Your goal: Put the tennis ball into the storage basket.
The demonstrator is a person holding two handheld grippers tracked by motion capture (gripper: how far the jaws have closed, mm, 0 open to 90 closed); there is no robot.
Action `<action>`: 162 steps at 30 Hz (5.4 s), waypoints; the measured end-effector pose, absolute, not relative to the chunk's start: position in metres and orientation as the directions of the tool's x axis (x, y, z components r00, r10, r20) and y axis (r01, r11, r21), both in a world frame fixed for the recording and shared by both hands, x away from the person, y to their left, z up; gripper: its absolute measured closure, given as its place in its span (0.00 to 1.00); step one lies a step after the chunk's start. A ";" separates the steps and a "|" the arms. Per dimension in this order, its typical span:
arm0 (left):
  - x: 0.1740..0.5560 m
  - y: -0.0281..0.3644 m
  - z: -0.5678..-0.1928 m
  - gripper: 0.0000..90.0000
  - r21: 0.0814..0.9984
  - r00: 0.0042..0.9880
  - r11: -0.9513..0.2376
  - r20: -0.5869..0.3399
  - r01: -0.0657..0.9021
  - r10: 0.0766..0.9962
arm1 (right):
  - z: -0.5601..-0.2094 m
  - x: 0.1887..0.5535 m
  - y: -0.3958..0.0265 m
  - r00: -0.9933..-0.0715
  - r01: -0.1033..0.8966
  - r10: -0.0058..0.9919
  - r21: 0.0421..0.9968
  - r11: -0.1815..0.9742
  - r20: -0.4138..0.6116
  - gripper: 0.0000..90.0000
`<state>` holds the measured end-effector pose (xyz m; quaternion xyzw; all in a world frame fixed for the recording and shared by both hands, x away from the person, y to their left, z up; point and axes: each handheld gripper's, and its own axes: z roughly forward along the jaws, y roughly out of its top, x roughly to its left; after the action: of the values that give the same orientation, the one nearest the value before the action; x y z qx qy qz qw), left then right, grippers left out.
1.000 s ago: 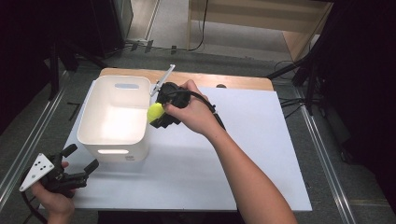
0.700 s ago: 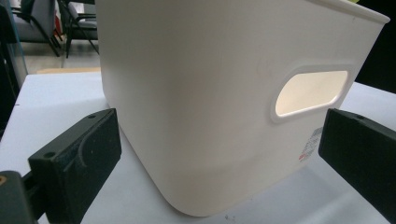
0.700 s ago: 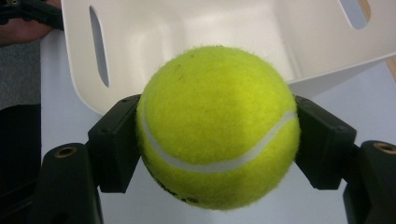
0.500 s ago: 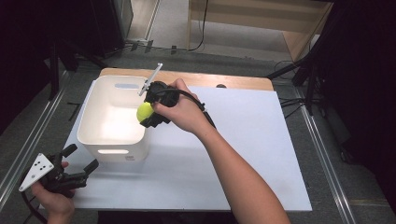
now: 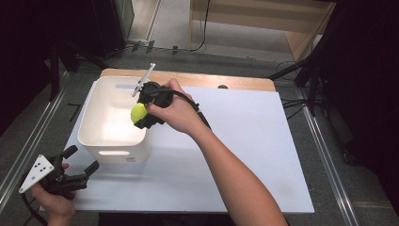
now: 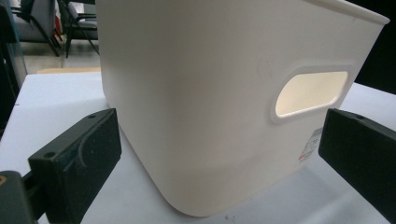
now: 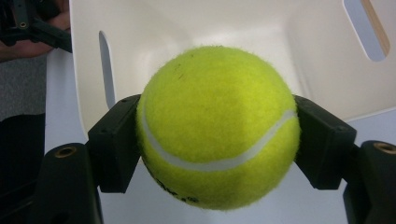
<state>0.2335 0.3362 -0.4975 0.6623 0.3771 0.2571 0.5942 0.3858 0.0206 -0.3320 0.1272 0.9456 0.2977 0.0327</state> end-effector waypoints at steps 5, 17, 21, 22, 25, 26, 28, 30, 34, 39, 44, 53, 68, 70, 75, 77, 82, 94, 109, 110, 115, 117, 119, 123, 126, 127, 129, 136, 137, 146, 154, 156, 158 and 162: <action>0.234 0.336 -0.498 0.00 0.981 0.583 -0.010 -0.107 0.193 0.806 | -0.331 0.386 0.027 -0.967 0.214 0.253 0.575 0.790 0.014 0.27; 0.233 0.336 -0.498 0.00 0.981 0.582 0.000 -0.114 0.192 0.805 | -0.336 0.384 0.043 -0.969 0.211 0.246 0.565 0.798 0.015 0.27; 0.233 0.337 -0.498 0.00 0.982 0.583 0.001 -0.114 0.190 0.805 | -0.340 0.384 0.045 -0.969 0.209 0.247 0.555 0.805 0.007 0.27; 0.233 0.337 -0.498 0.00 0.982 0.582 0.001 -0.114 0.190 0.805 | -0.342 0.384 0.046 -0.969 0.213 0.248 0.554 0.805 0.012 0.27; 0.233 0.337 -0.498 0.00 0.982 0.584 -0.002 -0.112 0.191 0.804 | -0.346 0.384 0.048 -0.969 0.215 0.247 0.548 0.808 0.016 0.27; 0.233 0.337 -0.498 0.00 0.982 0.583 0.000 -0.113 0.191 0.805 | -0.347 0.384 0.048 -0.970 0.211 0.244 0.546 0.811 0.013 0.27; 0.233 0.337 -0.498 0.00 0.982 0.583 0.000 -0.113 0.191 0.805 | -0.350 0.384 0.049 -0.969 0.214 0.246 0.541 0.813 0.013 0.27; 0.234 0.337 -0.498 0.00 0.982 0.583 0.001 -0.114 0.191 0.805 | -0.353 0.385 0.049 -0.969 0.217 0.247 0.539 0.814 0.016 0.26; 0.234 0.337 -0.498 0.00 0.982 0.582 0.005 -0.117 0.191 0.804 | -0.358 0.386 0.049 -0.969 0.221 0.244 0.538 0.814 0.028 0.26; 0.234 0.337 -0.498 0.00 0.982 0.582 0.005 -0.118 0.191 0.805 | -0.363 0.385 0.053 -0.974 0.200 0.227 0.522 0.829 0.012 0.26; 0.234 0.337 -0.498 0.00 0.981 0.583 0.006 -0.119 0.191 0.804 | -0.363 0.384 0.053 -0.975 0.193 0.222 0.540 0.819 0.012 0.20; 0.234 0.337 -0.498 0.00 0.981 0.582 0.006 -0.119 0.192 0.804 | -0.362 0.383 0.045 -0.974 0.191 0.227 0.558 0.808 0.003 0.14; 0.234 0.336 -0.498 0.00 0.981 0.583 -0.006 -0.109 0.192 0.805 | -0.358 0.373 0.008 -0.963 0.205 0.269 0.644 0.737 -0.001 0.00; 0.234 0.336 -0.498 0.00 0.981 0.583 -0.006 -0.109 0.193 0.805 | -0.358 0.372 0.003 -0.961 0.212 0.276 0.651 0.729 0.004 0.00; 0.234 0.336 -0.498 0.00 0.981 0.583 -0.010 -0.107 0.193 0.805 | -0.359 0.370 -0.013 -0.953 0.228 0.304 0.663 0.713 0.001 0.00; 0.234 0.336 -0.498 0.00 0.981 0.583 -0.009 -0.107 0.193 0.805 | -0.360 0.370 -0.019 -0.951 0.230 0.308 0.670 0.706 0.002 0.00; 0.234 0.336 -0.498 0.00 0.981 0.582 -0.010 -0.107 0.194 0.806 | -0.363 0.367 -0.036 -0.942 0.250 0.337 0.682 0.687 0.006 0.00; 0.234 0.336 -0.498 0.00 0.981 0.582 -0.012 -0.105 0.194 0.807 | -0.371 0.359 -0.076 -0.913 0.290 0.409 0.719 0.632 0.008 0.00; 0.233 0.336 -0.498 0.00 0.981 0.581 -0.015 -0.103 0.194 0.808 | -0.392 0.345 -0.142 -0.850 0.354 0.525 0.778 0.519 0.036 0.00; 0.233 0.336 -0.498 0.00 0.981 0.581 -0.015 -0.103 0.194 0.807 | -0.394 0.344 -0.146 -0.847 0.355 0.530 0.784 0.509 0.039 0.00; 0.233 0.335 -0.498 0.00 0.981 0.580 -0.014 -0.103 0.194 0.808 | -0.401 0.337 -0.167 -0.824 0.375 0.564 0.793 0.479 0.049 0.00; 0.233 0.335 -0.498 0.00 0.981 0.580 -0.016 -0.101 0.194 0.808 | -0.405 0.334 -0.176 -0.813 0.383 0.580 0.794 0.472 0.047 0.00; 0.233 0.335 -0.498 0.00 0.981 0.579 -0.017 -0.101 0.195 0.809 | -0.410 0.331 -0.186 -0.803 0.391 0.594 0.798 0.459 0.051 0.00; 0.233 0.335 -0.498 0.00 0.981 0.579 -0.018 -0.100 0.195 0.809 | -0.417 0.324 -0.203 -0.783 0.403 0.619 0.805 0.435 0.057 0.00; 0.233 0.335 -0.498 0.00 0.981 0.579 -0.019 -0.100 0.194 0.809 | -0.422 0.319 -0.216 -0.765 0.413 0.640 0.813 0.411 0.065 0.00; 0.233 0.335 -0.498 0.00 0.981 0.578 -0.019 -0.099 0.195 0.810 | -0.425 0.317 -0.221 -0.759 0.414 0.648 0.816 0.403 0.065 0.00; 0.233 0.335 -0.498 0.00 0.981 0.579 -0.019 -0.099 0.194 0.809 | -0.428 0.315 -0.228 -0.753 0.410 0.656 0.823 0.393 0.061 0.00; 0.233 0.335 -0.498 0.00 0.981 0.579 -0.021 -0.097 0.194 0.810 | -0.441 0.301 -0.253 -0.712 0.422 0.699 0.837 0.347 0.070 0.00; 0.233 0.335 -0.498 0.00 0.981 0.578 -0.021 -0.097 0.194 0.810 | -0.443 0.299 -0.257 -0.707 0.424 0.703 0.840 0.339 0.073 0.00; 0.233 0.335 -0.498 0.00 0.981 0.579 -0.025 -0.093 0.193 0.810 | -0.464 0.280 -0.283 -0.659 0.448 0.745 0.849 0.281 0.101 0.00; 0.233 0.334 -0.498 0.00 0.981 0.578 -0.030 -0.089 0.194 0.811 | -0.480 0.261 -0.307 -0.610 0.452 0.782 0.866 0.214 0.125 0.00; 0.233 0.334 -0.498 0.00 0.980 0.577 -0.031 -0.088 0.194 0.812 | -0.483 0.257 -0.313 -0.603 0.453 0.787 0.868 0.204 0.130 0.00; 0.233 0.334 -0.498 0.00 0.980 0.579 -0.034 -0.087 0.195 0.811 | -0.487 0.253 -0.319 -0.591 0.457 0.796 0.868 0.193 0.134 0.00; 0.233 0.334 -0.498 0.00 0.980 0.579 -0.036 -0.085 0.195 0.811 | -0.493 0.244 -0.331 -0.565 0.460 0.813 0.872 0.167 0.142 0.00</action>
<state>0.2327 0.3341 -0.4978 0.6697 0.3753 0.2638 0.5840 0.2444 -0.3310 -0.4935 0.4291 0.7417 0.4819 0.1830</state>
